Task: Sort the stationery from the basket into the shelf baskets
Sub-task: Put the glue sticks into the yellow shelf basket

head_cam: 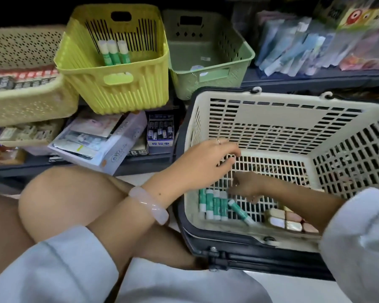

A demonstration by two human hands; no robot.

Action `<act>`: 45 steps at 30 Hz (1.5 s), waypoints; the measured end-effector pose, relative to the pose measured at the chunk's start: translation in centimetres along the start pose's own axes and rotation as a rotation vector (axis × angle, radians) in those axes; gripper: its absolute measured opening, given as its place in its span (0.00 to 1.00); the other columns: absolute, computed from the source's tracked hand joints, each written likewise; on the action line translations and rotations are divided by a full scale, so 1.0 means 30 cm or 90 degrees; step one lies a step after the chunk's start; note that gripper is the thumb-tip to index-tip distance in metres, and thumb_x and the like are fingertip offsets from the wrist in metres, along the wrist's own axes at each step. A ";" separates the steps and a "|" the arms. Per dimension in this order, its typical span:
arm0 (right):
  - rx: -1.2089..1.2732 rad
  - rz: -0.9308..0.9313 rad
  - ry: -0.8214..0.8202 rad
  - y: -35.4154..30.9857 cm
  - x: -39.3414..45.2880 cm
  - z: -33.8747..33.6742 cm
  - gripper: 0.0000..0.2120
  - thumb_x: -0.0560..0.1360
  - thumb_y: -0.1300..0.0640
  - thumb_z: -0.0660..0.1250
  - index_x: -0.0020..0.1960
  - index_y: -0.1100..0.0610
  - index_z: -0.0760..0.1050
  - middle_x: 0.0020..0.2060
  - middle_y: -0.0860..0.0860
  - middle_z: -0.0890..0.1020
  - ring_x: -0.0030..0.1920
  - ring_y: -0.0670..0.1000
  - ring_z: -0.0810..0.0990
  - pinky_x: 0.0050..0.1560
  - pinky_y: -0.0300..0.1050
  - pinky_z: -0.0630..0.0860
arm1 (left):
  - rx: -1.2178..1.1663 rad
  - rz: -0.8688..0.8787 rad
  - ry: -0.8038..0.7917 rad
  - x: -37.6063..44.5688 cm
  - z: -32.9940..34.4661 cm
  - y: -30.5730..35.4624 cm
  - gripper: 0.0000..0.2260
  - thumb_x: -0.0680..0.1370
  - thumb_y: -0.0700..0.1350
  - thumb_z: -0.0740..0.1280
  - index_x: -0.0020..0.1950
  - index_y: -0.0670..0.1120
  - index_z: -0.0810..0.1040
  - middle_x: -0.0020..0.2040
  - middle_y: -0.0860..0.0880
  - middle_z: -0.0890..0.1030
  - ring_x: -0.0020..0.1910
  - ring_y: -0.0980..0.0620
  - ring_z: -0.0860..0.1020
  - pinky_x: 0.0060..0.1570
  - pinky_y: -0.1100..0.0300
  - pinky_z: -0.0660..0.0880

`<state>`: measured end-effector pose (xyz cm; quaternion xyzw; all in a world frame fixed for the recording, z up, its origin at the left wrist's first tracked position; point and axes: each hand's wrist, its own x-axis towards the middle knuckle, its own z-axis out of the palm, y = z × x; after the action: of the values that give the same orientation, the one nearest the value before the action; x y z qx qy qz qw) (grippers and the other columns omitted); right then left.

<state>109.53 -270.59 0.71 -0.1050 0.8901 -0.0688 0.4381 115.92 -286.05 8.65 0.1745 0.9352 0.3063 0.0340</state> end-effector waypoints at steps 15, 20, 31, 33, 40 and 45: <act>0.113 -0.042 0.018 -0.105 0.167 0.258 0.32 0.73 0.49 0.67 0.68 0.57 0.54 0.39 0.49 0.71 0.33 0.45 0.74 0.23 0.36 0.65 | -0.084 -0.047 0.117 0.012 0.015 -0.044 0.09 0.79 0.43 0.60 0.57 0.46 0.77 0.50 0.52 0.79 0.45 0.57 0.74 0.48 0.61 0.71; 0.176 -0.027 0.026 -0.123 0.186 0.274 0.26 0.71 0.55 0.69 0.63 0.59 0.60 0.37 0.48 0.71 0.32 0.44 0.72 0.22 0.36 0.65 | -0.120 -0.054 0.133 0.007 0.008 -0.043 0.09 0.79 0.42 0.61 0.55 0.45 0.78 0.49 0.50 0.79 0.45 0.56 0.75 0.48 0.59 0.71; 0.593 -0.038 -0.027 -0.081 0.117 0.079 0.04 0.75 0.60 0.65 0.47 0.60 0.71 0.33 0.55 0.77 0.26 0.48 0.76 0.24 0.37 0.72 | -0.232 -0.058 0.157 0.006 -0.022 -0.040 0.09 0.78 0.38 0.61 0.55 0.43 0.78 0.50 0.51 0.79 0.49 0.58 0.75 0.49 0.65 0.72; 0.667 -0.102 -0.019 -0.091 0.066 -0.017 0.10 0.76 0.59 0.64 0.55 0.63 0.72 0.41 0.60 0.79 0.36 0.51 0.79 0.34 0.43 0.76 | -0.298 -0.080 0.175 0.008 -0.034 -0.038 0.10 0.78 0.38 0.60 0.58 0.45 0.77 0.55 0.52 0.78 0.52 0.61 0.74 0.52 0.68 0.72; 0.785 -0.437 0.089 -0.271 -0.191 -0.265 0.05 0.77 0.59 0.62 0.44 0.56 0.76 0.34 0.48 0.82 0.36 0.44 0.81 0.35 0.38 0.78 | -0.689 -0.241 0.208 0.012 -0.096 -0.026 0.22 0.79 0.48 0.60 0.72 0.50 0.60 0.69 0.49 0.68 0.64 0.56 0.70 0.64 0.57 0.68; 0.701 -0.513 0.180 -0.441 -0.276 -0.336 0.04 0.77 0.55 0.63 0.48 0.56 0.72 0.40 0.55 0.75 0.42 0.50 0.77 0.46 0.49 0.77 | -0.975 -0.173 0.168 0.008 -0.227 -0.033 0.20 0.80 0.52 0.54 0.72 0.50 0.63 0.66 0.46 0.74 0.61 0.49 0.76 0.57 0.49 0.76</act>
<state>108.11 -281.04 16.01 -0.1798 0.6660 -0.6802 0.2478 114.24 -290.54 13.60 -0.0513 0.4733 0.8766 0.0706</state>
